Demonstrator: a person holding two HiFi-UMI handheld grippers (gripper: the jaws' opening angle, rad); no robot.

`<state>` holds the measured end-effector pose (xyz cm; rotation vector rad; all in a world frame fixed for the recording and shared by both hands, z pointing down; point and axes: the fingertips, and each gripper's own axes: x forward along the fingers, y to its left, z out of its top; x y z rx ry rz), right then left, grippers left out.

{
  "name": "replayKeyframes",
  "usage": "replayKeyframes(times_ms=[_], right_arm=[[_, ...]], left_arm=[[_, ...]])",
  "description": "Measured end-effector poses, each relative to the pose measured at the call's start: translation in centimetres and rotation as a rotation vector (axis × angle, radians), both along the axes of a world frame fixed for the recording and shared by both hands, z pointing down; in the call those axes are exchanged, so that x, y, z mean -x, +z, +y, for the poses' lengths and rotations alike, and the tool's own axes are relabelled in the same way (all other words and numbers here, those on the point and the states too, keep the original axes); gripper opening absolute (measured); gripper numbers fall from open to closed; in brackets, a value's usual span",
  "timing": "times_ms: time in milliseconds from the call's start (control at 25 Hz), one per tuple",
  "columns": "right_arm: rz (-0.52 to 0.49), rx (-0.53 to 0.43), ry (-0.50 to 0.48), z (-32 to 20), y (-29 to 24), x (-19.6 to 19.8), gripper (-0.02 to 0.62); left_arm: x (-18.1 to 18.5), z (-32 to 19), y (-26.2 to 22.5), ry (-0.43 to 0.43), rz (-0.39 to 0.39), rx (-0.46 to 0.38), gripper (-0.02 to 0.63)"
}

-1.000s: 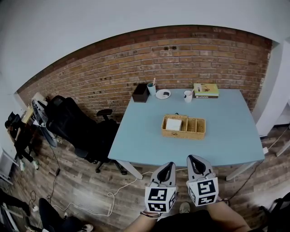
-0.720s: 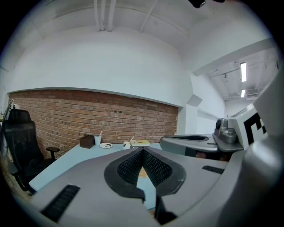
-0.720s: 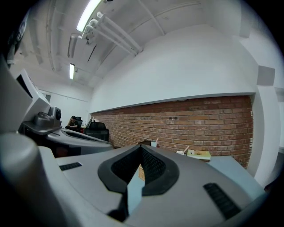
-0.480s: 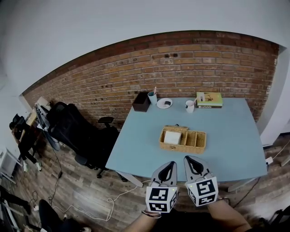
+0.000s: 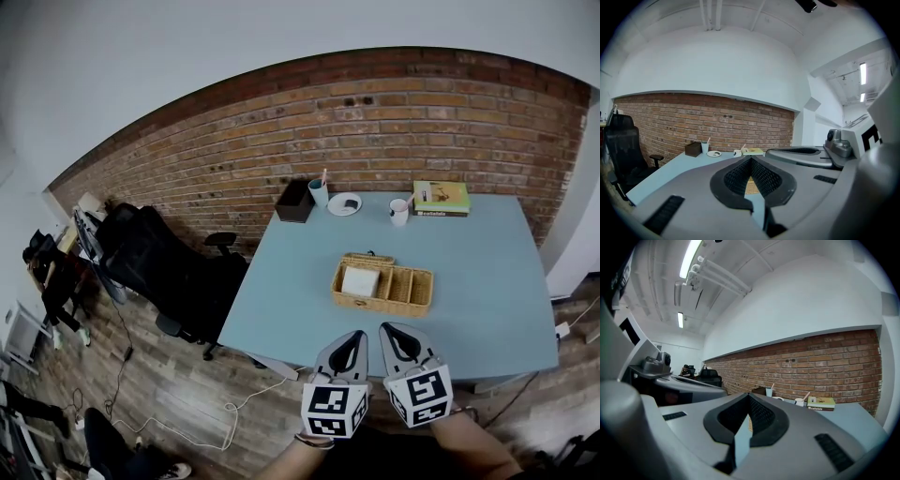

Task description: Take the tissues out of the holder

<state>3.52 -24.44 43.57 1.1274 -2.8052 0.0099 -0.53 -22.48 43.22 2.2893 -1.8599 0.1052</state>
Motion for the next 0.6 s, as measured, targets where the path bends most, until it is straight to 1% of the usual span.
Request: replayKeyframes(times_ms=[360, 600], right_arm=[[0.010, 0.007, 0.016, -3.4, 0.4, 1.1, 0.003], [0.006, 0.037, 0.041, -6.3, 0.7, 2.2, 0.002]], left_arm=[[1.6, -3.6, 0.2, 0.011, -0.003, 0.004, 0.002], [2.9, -6.3, 0.2, 0.025, 0.000, 0.013, 0.002]])
